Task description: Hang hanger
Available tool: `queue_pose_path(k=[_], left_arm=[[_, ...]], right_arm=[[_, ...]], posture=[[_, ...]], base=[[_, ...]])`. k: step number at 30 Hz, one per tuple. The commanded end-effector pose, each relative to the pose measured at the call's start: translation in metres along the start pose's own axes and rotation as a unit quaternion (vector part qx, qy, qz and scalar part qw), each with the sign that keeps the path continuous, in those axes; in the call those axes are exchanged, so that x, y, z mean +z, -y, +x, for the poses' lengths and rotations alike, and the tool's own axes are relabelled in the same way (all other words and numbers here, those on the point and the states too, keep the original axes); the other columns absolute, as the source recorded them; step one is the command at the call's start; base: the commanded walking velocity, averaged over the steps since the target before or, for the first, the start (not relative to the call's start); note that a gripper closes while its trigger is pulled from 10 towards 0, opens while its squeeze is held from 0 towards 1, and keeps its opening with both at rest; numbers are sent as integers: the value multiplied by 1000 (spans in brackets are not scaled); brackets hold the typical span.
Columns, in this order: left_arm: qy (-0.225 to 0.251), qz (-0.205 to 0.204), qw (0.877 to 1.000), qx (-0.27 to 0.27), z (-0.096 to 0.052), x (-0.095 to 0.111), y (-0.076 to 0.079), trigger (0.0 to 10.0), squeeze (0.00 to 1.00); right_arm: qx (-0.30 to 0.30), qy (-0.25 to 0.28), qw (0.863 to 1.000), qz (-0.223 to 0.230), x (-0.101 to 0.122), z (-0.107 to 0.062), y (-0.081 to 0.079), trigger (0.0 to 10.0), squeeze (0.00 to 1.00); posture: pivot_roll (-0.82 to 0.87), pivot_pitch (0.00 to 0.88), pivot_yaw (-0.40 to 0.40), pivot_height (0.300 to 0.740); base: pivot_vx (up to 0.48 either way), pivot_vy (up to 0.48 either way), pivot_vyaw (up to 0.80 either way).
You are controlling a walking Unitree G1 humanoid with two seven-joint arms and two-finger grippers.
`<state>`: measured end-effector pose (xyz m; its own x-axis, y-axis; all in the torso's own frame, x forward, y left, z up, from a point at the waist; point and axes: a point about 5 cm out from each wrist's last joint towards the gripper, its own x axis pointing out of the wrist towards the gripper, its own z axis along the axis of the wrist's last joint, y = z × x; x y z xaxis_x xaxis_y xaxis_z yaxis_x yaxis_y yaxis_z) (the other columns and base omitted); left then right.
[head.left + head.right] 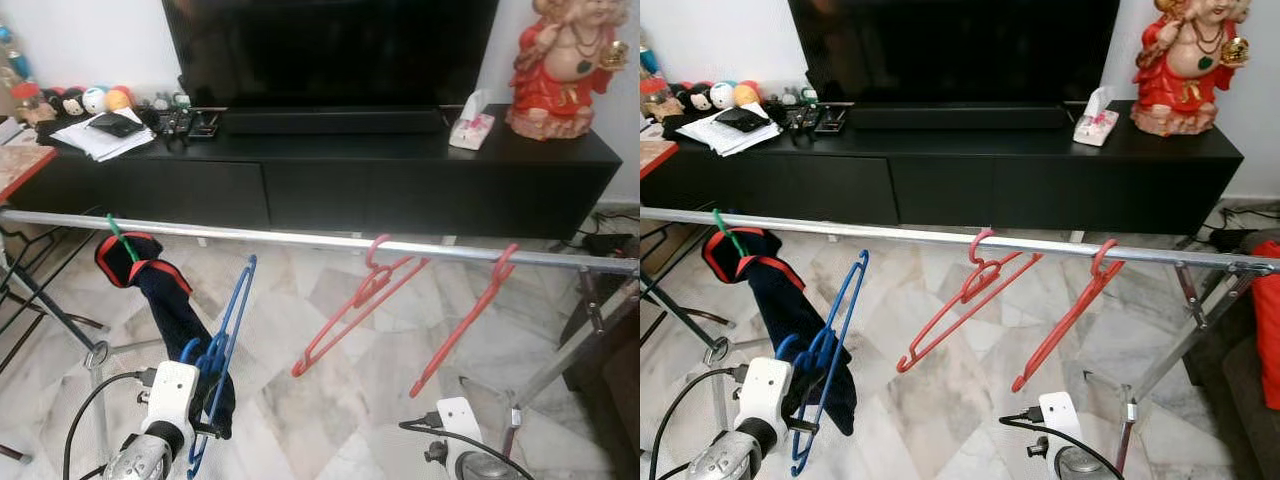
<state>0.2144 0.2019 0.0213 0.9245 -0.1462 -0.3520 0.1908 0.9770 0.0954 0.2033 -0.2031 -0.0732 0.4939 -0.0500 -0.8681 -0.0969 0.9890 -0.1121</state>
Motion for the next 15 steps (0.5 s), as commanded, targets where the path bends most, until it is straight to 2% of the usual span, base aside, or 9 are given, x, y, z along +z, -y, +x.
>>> queue_pose_path(k=[1, 15], left_arm=[[-3, -7, 1000, 7, 0, -1, -2, 10000, 0], [-2, 1, 1000, -5, -1, 1, 2, 10000, 0]], right_arm=[[2, 1, 1000, 2, 1, 0, -1, 10000, 0], [4, 0, 1000, -1, 2, 0, -1, 10000, 0]], posture=[[-68, 0, 34, 740], [-62, 0, 31, 740]], base=[[266, 0, 0], [272, 0, 0]])
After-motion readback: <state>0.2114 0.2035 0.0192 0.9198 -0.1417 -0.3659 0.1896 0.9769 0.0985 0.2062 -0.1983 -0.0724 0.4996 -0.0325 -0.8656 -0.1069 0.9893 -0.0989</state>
